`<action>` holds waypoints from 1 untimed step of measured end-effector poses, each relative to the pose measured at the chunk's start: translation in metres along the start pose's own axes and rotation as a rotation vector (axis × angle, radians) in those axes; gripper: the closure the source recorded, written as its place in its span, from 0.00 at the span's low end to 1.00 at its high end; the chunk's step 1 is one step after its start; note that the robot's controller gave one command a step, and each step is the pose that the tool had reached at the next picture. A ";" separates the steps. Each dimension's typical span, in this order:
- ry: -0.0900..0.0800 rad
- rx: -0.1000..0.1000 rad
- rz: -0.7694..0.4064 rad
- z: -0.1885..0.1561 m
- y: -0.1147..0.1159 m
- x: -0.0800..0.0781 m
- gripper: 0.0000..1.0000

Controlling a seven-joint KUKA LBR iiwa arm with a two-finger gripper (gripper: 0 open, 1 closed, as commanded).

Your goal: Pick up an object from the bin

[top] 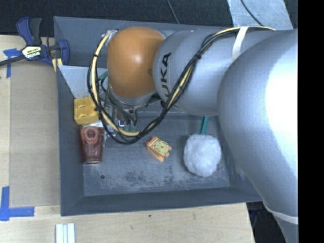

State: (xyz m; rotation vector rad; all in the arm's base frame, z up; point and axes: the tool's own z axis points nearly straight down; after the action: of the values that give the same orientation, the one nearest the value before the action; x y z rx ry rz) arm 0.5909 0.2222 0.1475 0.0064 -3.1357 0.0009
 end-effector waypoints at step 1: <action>-0.008 -0.002 0.004 -0.005 -0.001 -0.002 0.00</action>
Offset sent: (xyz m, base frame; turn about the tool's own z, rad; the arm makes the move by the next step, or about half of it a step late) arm 0.0310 0.0199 -0.0775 -0.4159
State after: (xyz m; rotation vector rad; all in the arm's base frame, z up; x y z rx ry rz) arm 0.5931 0.2212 0.1528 0.0001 -3.1438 -0.0019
